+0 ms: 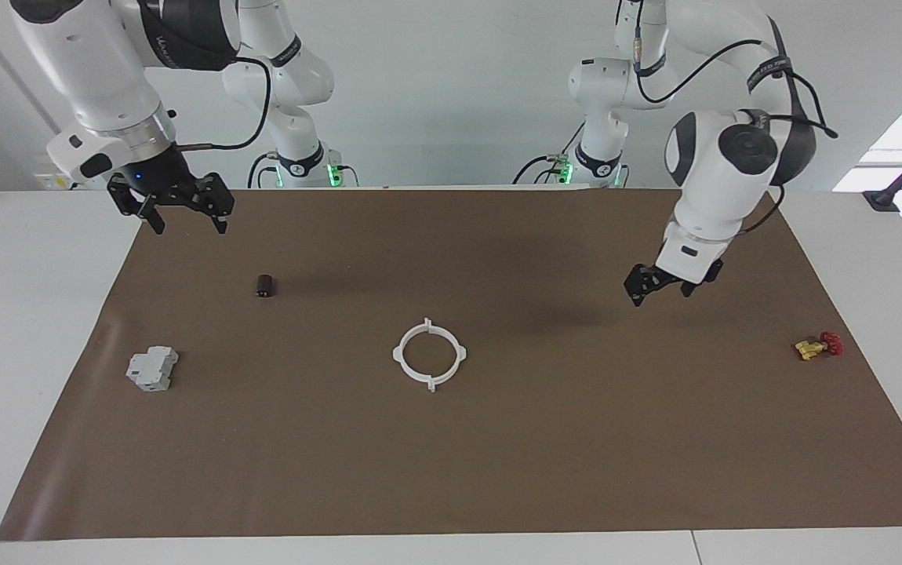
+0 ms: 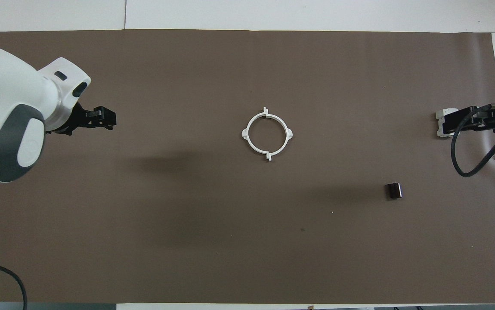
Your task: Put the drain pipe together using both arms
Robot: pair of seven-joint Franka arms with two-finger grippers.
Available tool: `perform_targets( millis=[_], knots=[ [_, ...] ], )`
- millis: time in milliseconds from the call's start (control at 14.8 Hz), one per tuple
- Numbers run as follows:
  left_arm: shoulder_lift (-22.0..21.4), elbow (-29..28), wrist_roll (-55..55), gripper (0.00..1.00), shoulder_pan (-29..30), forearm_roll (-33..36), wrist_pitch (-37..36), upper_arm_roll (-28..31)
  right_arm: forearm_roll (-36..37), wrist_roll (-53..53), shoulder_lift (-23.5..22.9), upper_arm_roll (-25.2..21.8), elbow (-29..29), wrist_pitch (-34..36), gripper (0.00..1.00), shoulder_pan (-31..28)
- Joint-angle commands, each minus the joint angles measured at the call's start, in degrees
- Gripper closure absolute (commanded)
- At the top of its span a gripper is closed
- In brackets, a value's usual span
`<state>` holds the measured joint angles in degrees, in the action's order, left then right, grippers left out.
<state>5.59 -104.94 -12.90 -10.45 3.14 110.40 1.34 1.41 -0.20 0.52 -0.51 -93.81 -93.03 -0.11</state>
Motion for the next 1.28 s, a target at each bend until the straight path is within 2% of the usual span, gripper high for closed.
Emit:
perform_targets(
  millis=[0, 203, 541, 743, 1216],
  knots=[
    [-5.3, -2.2, 8.3, 0.0, 4.8, -0.6, -2.7, -0.5, -0.4, -1.0, 0.5, 0.4, -0.1, 0.1, 0.0, -0.6],
    [-7.3, 0.0, 9.4, 0.0, 7.3, -1.5, -5.9, 0.2, -0.4, -1.0, 0.7, 0.4, -0.1, 0.1, 0.0, -0.5],
    [-6.2, 11.3, 13.5, 0.0, 10.1, -4.3, -16.6, 0.3, -0.4, -1.1, 0.7, 0.5, -0.1, 0.1, 0.0, -0.5],
    [-5.4, 14.6, 13.4, 0.0, 10.2, -4.9, -19.3, 0.3, -0.4, -1.0, 0.7, 0.5, -0.1, 0.1, 0.0, -0.5],
    [-6.7, 12.9, 13.4, 0.0, 10.1, -4.8, -21.6, 0.2, -0.4, -1.0, 0.7, 0.5, -0.1, 0.1, 0.0, -0.5]
  ],
)
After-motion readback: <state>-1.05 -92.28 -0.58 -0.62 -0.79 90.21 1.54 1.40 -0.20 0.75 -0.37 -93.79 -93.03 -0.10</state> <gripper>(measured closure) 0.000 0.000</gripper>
